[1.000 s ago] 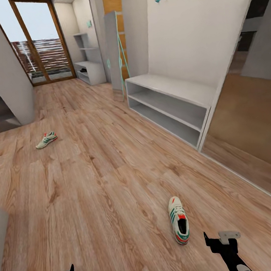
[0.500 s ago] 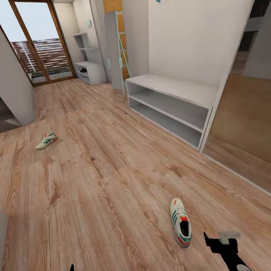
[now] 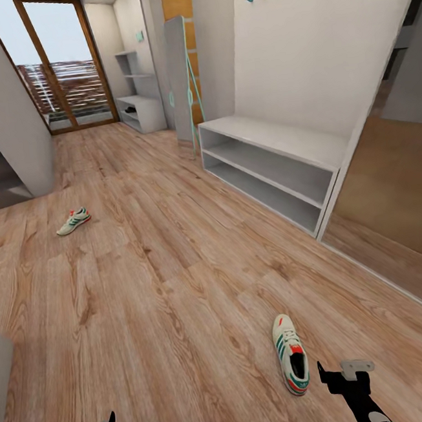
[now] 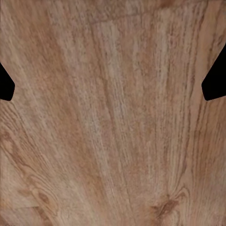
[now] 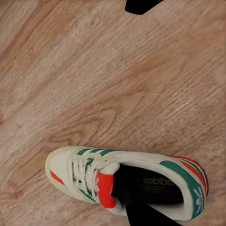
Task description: Pick up the two gym shoes and the two sandals from the corridor floor and place them onto the hallstand (shoe rack) in the corridor, making sure they are on the rack and not on the floor. Arrange them so the two gym shoes are next to each other and the two sandals are next to each other.
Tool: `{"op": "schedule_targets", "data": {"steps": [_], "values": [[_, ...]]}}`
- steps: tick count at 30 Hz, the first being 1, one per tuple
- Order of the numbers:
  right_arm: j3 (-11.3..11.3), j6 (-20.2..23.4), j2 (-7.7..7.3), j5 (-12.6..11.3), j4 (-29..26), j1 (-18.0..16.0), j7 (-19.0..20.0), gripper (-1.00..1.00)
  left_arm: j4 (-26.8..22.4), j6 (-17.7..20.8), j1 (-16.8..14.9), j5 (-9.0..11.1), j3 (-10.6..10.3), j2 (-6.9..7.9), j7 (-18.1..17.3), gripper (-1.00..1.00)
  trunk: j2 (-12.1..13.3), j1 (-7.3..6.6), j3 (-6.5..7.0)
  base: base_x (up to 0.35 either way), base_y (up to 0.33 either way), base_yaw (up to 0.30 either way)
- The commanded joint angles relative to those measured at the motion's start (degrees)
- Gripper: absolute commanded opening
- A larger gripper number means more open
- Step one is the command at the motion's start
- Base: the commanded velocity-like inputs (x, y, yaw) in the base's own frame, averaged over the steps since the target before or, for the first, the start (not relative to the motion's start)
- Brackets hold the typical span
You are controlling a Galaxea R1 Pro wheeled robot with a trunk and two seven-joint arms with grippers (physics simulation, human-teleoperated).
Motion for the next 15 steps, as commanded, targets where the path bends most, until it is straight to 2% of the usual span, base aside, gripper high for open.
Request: {"op": "schedule_targets", "data": {"steps": [1,15], "values": [[0.50,-0.11,-0.02,-0.24,-0.01,-0.02,-0.36,1.00,0.05,-0.12,-0.06,0.02,0.38,-0.03,-0.54,1.00,-0.02,-0.01,-0.04,0.017,0.015,0.000],[0.50,-0.11,-0.02,-0.24,-0.02,-0.02,-0.38,1.00,0.05,-0.12,-0.06,0.07,0.38,-0.03,-0.54,1.00,-0.02,-0.01,-0.04,0.002,0.026,0.000]]}}
